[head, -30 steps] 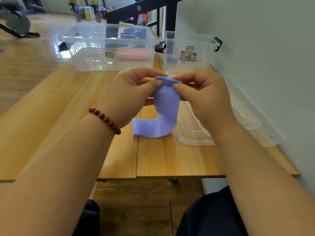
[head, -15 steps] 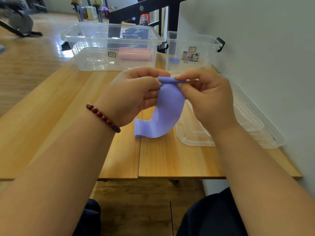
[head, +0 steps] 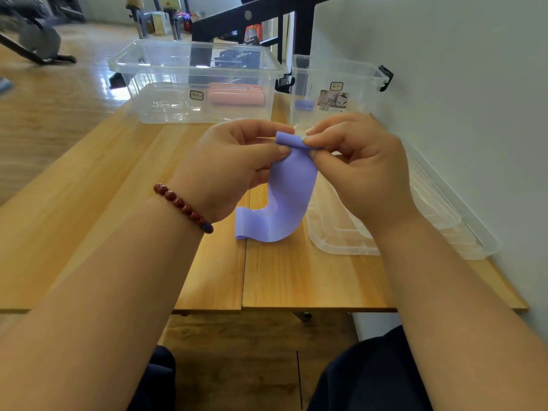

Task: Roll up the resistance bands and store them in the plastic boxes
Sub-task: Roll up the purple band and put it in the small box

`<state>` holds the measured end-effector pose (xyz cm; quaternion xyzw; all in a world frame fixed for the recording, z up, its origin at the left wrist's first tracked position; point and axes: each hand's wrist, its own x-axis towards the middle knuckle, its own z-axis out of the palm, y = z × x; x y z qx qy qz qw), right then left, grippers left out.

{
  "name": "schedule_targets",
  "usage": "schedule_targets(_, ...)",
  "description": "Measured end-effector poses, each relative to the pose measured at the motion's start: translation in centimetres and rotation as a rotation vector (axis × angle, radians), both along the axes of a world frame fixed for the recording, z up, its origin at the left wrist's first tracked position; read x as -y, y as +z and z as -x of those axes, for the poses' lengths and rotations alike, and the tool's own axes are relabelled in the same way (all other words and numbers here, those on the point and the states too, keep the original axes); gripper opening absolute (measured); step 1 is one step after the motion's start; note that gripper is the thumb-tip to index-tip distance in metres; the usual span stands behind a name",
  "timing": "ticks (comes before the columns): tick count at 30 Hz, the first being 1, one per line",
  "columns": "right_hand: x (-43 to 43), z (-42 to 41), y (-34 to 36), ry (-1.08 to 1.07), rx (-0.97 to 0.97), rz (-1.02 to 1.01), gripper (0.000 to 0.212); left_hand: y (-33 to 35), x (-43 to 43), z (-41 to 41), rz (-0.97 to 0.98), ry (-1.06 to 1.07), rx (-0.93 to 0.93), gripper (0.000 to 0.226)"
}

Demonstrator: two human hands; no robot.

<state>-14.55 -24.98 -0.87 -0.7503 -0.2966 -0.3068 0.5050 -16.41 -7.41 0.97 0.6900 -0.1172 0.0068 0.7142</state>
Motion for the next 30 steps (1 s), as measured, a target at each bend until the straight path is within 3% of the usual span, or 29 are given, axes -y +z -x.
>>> schedule_targets(6, 0.2, -0.1, -0.1, -0.024, 0.017, 0.056, 0.038, -0.1, -0.3, -0.1, 0.036, -0.028, -0.023, 0.021)
schedule_targets(11, 0.0, 0.2, -0.1, -0.004, -0.009, 0.045, 0.025, -0.2, 0.0, -0.2, 0.021, 0.027, -0.003, 0.013)
schedule_targets(17, -0.7, 0.5, 0.2, 0.038, -0.208, -0.067, 0.025, -0.4, -0.1, -0.2, -0.101, 0.114, 0.091, 0.018)
schedule_targets(24, -0.8, 0.7, 0.4, -0.025, -0.174, -0.058, 0.027, -0.4, 0.1, -0.1, -0.206, 0.171, 0.121, 0.016)
schedule_targets(30, -0.7, 0.7, 0.2, -0.053, -0.125, -0.072, 0.031, -0.4, 0.4, -0.1, -0.180, 0.157, 0.089, 0.014)
